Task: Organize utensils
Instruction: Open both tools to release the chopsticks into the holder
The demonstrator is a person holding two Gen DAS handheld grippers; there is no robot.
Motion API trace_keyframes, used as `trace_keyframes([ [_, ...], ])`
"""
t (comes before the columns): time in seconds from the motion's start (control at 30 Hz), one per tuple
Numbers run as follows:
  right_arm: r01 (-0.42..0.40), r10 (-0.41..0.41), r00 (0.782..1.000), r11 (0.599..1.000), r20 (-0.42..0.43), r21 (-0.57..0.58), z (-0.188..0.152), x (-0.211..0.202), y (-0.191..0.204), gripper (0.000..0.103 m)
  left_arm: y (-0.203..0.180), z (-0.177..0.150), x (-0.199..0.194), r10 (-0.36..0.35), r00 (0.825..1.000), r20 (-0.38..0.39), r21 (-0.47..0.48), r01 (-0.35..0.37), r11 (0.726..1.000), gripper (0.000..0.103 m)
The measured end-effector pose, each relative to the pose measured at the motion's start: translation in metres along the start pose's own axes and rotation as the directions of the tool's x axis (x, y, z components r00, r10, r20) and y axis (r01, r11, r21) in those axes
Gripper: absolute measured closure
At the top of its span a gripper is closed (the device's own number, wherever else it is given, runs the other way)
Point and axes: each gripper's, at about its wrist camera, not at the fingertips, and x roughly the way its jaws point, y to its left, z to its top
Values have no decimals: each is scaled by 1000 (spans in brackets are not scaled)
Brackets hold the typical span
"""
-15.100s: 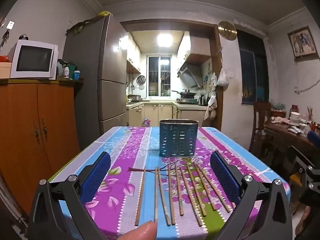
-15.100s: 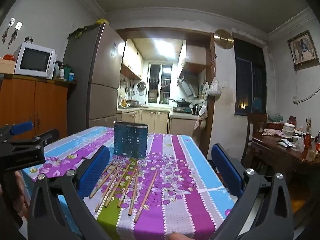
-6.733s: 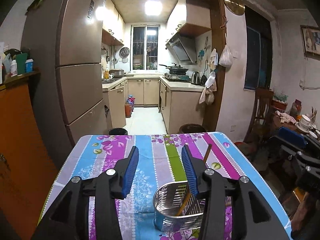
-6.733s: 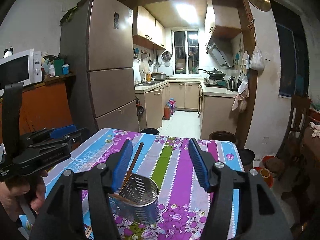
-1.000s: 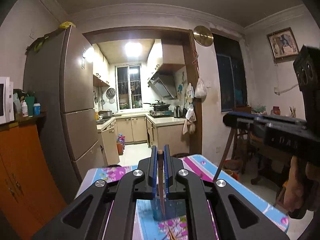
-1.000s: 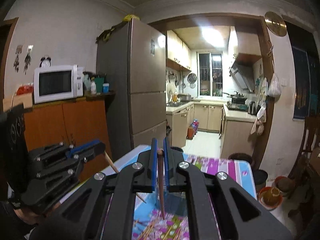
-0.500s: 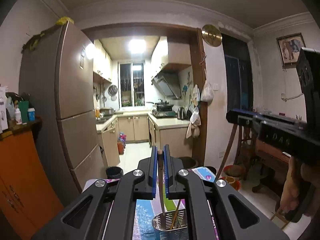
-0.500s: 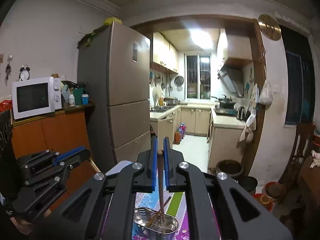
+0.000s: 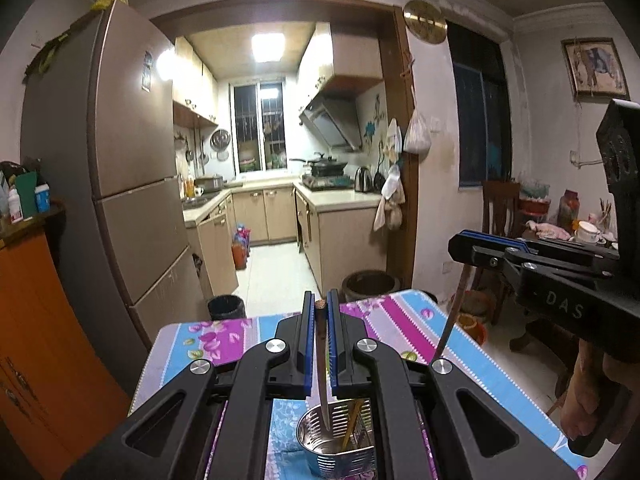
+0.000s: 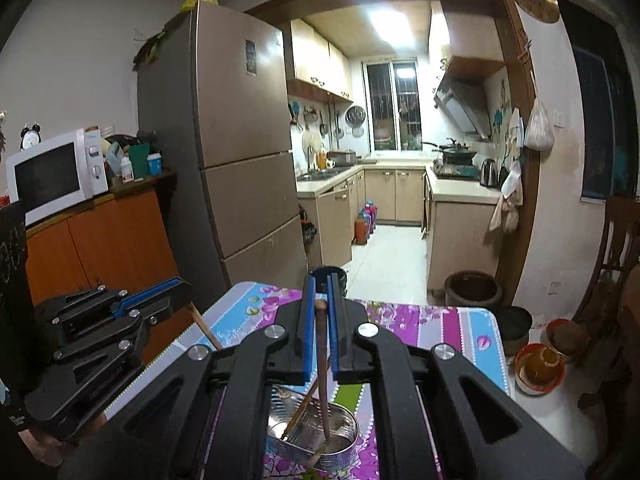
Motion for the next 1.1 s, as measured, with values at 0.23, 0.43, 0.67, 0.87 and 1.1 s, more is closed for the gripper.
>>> trace_keyframes([
  [0.23, -8, 10, 998, 1000, -68, 28, -15, 31, -10, 98, 6, -12, 34, 6, 998, -60, -11, -7, 1000, 96],
  [0.43, -1, 5, 994, 999, -107, 37, -25, 53, -19, 98, 6, -19, 58, 29, 996, -85, -13, -31, 999, 96],
  [0.67, 15, -13, 995, 1000, -98, 21, -27, 57, -24, 71, 6, -23, 72, 37, 995, -96, -12, -38, 999, 91],
  [0.87, 29, -27, 998, 999, -55, 29, -27, 52, -32, 41, 10, -29, 81, 58, 993, -99, -25, -61, 998, 65],
  [1.1, 53, -53, 998, 998, -27, 26, -28, 47, -42, 30, 14, -35, 85, 76, 992, -105, -40, -80, 996, 54],
])
